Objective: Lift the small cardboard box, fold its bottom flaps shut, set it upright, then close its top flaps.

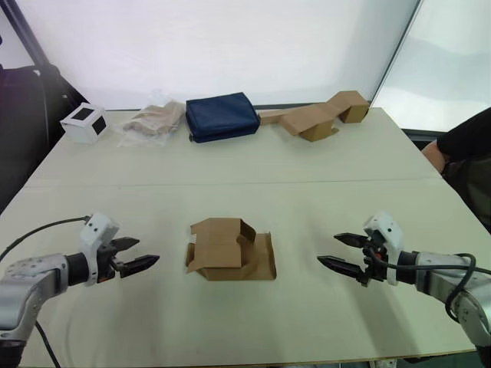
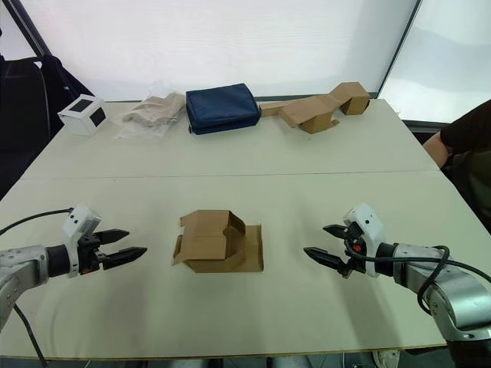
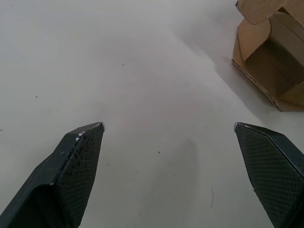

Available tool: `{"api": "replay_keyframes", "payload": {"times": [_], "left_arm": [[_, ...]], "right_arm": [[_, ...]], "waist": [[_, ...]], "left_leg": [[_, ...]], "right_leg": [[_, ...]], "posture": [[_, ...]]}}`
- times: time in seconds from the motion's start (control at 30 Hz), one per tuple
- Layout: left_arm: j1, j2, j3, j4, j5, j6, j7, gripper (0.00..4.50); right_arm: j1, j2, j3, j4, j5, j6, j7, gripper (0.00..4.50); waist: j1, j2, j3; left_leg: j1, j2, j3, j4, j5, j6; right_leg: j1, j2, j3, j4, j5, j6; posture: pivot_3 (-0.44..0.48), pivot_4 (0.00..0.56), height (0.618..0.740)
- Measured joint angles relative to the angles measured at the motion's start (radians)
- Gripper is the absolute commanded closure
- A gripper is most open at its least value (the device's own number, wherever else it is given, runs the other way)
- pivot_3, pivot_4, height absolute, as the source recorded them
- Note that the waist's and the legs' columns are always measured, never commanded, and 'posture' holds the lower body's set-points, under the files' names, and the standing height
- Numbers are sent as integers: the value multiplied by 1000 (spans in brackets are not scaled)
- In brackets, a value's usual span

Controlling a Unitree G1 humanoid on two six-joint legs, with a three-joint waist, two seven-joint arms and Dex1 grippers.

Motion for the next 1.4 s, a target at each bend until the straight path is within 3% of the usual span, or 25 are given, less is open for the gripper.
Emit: {"api": "replay_keyframes", "payload": {"times": [0.97, 1.03, 1.13, 1.3, 1.4], "left_arm": [[-55, -20, 27, 66, -3, -64, -1, 0], [-66, -20, 30, 78, -32, -25, -10, 0], [-83, -14, 54, 87, -173, 158, -66, 0], [-134, 10, 50, 162, -346, 424, -184, 0], [-177, -2, 26, 185, -389, 497, -202, 0]], "right_arm": [[-3, 18, 32, -1, -40, -10, -21, 82], [-1, 9, 31, -3, -40, -11, -9, 82], [6, -28, 27, -42, -20, 1, 29, 82], [-54, -45, 0, -226, 145, 125, 34, 82], [-95, -38, -1, -311, 223, 180, -8, 82]], "waist": [[1, 0, 0], [1, 0, 0], [0, 0, 0], [-3, 0, 0], [1, 0, 0]], "left_leg": [[0, 0, 0, 1, 0, 0], [0, 0, 0, 1, 0, 0], [0, 0, 0, 1, 0, 0], [1, 0, -1, 1, 0, 0], [1, 0, -1, 1, 0, 0]], "right_leg": [[0, 1, 0, 1, 0, 0], [0, 1, 0, 0, 0, 0], [0, 1, 0, 1, 0, 0], [0, 3, -1, 2, 0, 0], [1, 2, -1, 2, 0, 0]], "posture": [[0, 150, 740], [0, 150, 740], [0, 150, 740], [0, 150, 740], [0, 150, 740]]}}
